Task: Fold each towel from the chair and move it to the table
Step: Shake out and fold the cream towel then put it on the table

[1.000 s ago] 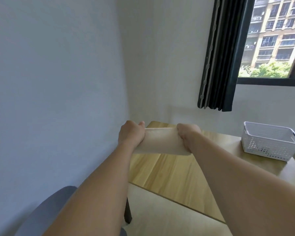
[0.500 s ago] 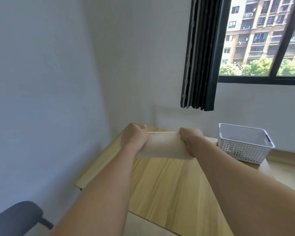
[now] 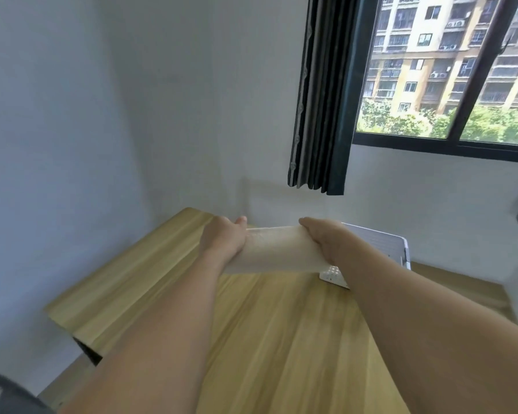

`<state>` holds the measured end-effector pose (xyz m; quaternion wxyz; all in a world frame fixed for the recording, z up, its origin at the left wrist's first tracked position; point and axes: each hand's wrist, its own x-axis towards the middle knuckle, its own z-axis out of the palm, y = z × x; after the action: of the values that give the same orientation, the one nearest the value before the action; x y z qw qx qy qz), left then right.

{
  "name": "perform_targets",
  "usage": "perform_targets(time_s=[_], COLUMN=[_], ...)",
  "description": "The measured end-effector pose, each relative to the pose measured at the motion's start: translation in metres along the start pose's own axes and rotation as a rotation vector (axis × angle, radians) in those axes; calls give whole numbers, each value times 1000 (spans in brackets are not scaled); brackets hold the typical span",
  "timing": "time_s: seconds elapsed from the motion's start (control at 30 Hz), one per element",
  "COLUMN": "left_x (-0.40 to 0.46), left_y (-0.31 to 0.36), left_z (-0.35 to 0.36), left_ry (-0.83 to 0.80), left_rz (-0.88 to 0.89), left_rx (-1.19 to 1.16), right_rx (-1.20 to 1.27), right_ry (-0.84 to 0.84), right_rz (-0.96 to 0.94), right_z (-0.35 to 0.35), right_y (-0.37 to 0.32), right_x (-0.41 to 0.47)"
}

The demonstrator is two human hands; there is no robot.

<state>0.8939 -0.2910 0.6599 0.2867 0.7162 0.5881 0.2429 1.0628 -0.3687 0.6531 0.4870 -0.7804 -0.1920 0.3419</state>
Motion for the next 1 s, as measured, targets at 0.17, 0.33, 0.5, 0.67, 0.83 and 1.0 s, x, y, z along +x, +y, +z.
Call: perform_targets(time_s=[0.17, 0.33, 0.5, 0.67, 0.83, 1.0], left_x=[4, -16, -28, -36, -8, 55], left_y=[33, 82, 128, 155, 182, 203], left_z=[68, 128, 167, 200, 241, 302], left_ry=[-85, -174, -228, -321, -411, -455], left_rz=[-6, 6, 51, 108, 104, 111], left_rx=[-34, -137, -278, -436, -436, -167], right_rx=[48, -1, -67, -161, -247, -676], right_ry=[-366, -575, -605, -612, -706, -792], right_rz=[49, 24, 15, -61, -83, -179], right_z=[-85, -171, -228, -268, -299, -302], right_y=[28, 44, 35, 28, 13, -16], right_x=[32, 79, 122, 161, 223, 323])
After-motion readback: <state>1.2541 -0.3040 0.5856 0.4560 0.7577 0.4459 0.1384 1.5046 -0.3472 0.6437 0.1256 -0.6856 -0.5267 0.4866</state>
